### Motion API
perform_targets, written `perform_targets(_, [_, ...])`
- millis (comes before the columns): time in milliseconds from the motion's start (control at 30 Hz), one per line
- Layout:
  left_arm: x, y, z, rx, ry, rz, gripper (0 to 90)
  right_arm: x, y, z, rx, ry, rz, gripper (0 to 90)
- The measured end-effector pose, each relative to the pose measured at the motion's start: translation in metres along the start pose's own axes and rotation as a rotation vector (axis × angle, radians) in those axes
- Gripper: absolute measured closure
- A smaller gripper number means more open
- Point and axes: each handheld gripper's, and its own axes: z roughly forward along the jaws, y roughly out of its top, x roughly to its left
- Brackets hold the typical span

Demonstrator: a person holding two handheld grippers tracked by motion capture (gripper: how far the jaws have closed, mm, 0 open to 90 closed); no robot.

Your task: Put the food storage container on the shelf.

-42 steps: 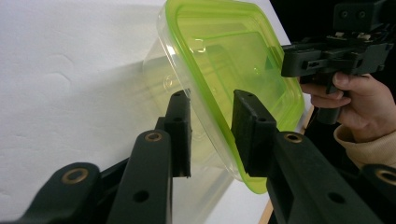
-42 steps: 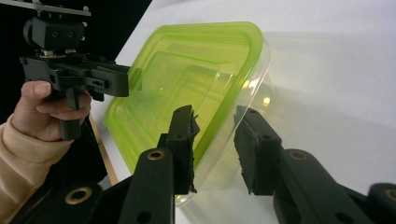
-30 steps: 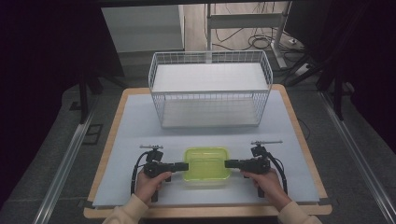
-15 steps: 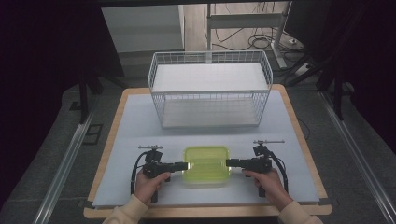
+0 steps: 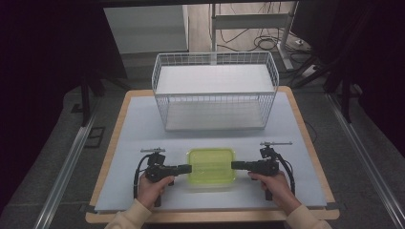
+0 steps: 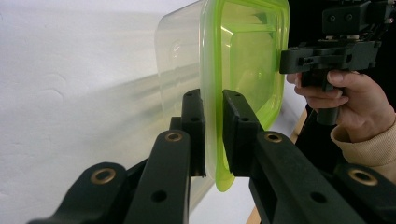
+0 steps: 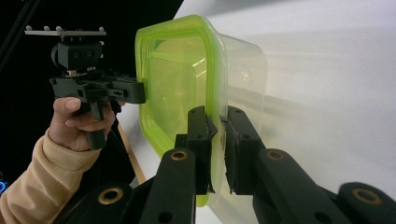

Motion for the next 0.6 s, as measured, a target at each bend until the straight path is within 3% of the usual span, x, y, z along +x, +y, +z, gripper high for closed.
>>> perform_targets(600, [-0.005, 0.012, -0.002, -0.007, -0.010, 0.024, 80.5, 0.007, 0.009, -0.008, -0.026, 0.004, -0.023, 81.8])
